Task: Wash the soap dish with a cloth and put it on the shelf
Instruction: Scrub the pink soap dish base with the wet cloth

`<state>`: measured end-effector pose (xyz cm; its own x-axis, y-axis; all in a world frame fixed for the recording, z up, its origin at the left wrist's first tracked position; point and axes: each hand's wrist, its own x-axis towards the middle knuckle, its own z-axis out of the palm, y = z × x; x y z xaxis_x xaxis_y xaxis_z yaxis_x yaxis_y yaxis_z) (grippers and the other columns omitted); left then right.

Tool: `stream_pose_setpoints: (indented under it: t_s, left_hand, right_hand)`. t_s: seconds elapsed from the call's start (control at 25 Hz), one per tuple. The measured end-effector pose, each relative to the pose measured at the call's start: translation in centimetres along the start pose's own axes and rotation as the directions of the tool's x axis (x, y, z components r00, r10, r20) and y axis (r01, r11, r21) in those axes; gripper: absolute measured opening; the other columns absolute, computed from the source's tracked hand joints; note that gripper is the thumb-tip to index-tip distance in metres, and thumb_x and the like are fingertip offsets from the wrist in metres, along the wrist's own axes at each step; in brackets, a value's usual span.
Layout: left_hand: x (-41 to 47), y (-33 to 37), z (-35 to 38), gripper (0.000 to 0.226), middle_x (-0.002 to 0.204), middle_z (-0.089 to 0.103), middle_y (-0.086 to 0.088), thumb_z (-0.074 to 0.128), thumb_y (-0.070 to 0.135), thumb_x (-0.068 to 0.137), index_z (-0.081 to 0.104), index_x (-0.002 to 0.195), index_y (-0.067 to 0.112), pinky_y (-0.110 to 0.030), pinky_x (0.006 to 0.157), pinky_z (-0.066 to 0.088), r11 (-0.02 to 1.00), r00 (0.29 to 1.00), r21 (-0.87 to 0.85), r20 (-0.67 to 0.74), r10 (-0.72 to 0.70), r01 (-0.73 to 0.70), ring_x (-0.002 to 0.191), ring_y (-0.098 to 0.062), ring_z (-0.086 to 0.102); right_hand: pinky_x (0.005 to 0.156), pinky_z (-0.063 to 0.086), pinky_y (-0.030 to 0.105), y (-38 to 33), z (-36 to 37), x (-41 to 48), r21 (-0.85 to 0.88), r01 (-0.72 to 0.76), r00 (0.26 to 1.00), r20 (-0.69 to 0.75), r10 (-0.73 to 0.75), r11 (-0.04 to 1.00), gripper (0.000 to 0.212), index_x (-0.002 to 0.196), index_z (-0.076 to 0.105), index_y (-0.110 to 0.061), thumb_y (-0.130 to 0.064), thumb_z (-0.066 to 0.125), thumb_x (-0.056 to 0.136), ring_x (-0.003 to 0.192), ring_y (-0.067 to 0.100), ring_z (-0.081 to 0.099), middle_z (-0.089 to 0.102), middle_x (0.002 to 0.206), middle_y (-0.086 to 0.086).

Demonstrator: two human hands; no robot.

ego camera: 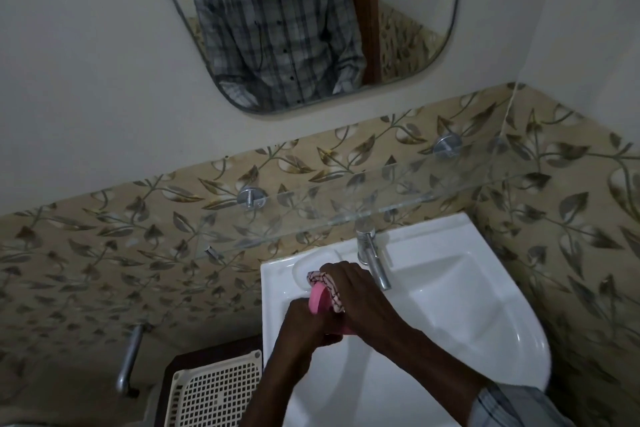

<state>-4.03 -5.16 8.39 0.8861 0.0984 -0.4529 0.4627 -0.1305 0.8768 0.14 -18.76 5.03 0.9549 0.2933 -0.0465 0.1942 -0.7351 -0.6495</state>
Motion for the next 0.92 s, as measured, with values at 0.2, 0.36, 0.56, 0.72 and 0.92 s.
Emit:
stream_pose_setpoints:
  t_s: [0.2,0.36,0.56,0.72,0.92]
  left_hand:
    - [0.4,-0.2,-0.1,0.017,0.085,0.078,-0.015,0.07,0.001,0.082,0.074,0.098,0.006,-0.045,0.069,0.063,0.991,0.987,-0.05,-0.101,0.121,-0.127,0.078,-0.031,0.076]
    - [1.6,-1.3,0.2,0.014,0.07,0.074,-0.013,0.067,-0.004,0.081,0.074,0.075,0.008,-0.035,0.059,0.059,0.988,0.985,0.028,-0.085,0.151,-0.149,0.067,-0.03,0.072]
    - [2.1,-1.5,-0.6,0.017,0.085,0.077,-0.015,0.07,-0.001,0.082,0.077,0.095,0.008,-0.039,0.061,0.062,0.981,0.972,0.008,-0.129,0.195,-0.196,0.074,-0.027,0.075]
    - [2.2,-2.1,-0.2,0.013,0.073,0.077,-0.012,0.07,0.001,0.08,0.077,0.081,0.012,-0.039,0.06,0.061,0.976,0.967,0.014,-0.13,0.218,-0.218,0.067,-0.029,0.074]
    - [0.5,-4.3,2.7,0.019,0.084,0.079,0.0,0.07,0.009,0.088,0.077,0.094,0.026,-0.025,0.065,0.06,0.945,0.9,-0.125,-0.366,0.238,-0.301,0.078,-0.016,0.075]
  right_hand:
    - [0.112,0.036,0.032,-0.1,1.3,0.2,0.356,0.164,0.956,-0.289,-0.059,0.92,0.031,0.126,0.059,-0.03,-0.022,0.044,0.101,0.13,0.009,0.048,0.058,0.134,-0.001]
    - [0.115,0.027,0.02,-0.9,2.5,-0.5,0.389,0.213,0.97,-0.195,-0.145,0.896,0.035,0.132,0.054,-0.034,-0.032,0.043,0.099,0.138,0.004,0.037,0.047,0.141,-0.017]
    - [0.115,0.035,0.033,1.1,2.4,0.1,0.347,0.165,0.967,-0.243,-0.081,0.923,0.039,0.136,0.053,-0.021,-0.009,0.051,0.099,0.132,0.014,0.046,0.053,0.14,0.001]
    - [0.114,0.028,0.021,-0.5,2.9,0.5,0.076,0.302,0.932,-0.232,-0.278,0.95,0.036,0.132,0.057,-0.018,-0.018,0.049,0.096,0.13,0.015,0.045,0.056,0.136,0.001]
    - [0.087,0.053,0.03,1.0,1.0,1.7,0.416,0.068,0.991,-0.133,-0.014,0.907,0.032,0.115,0.06,-0.017,-0.006,0.052,0.087,0.103,0.016,0.062,0.065,0.112,0.003]
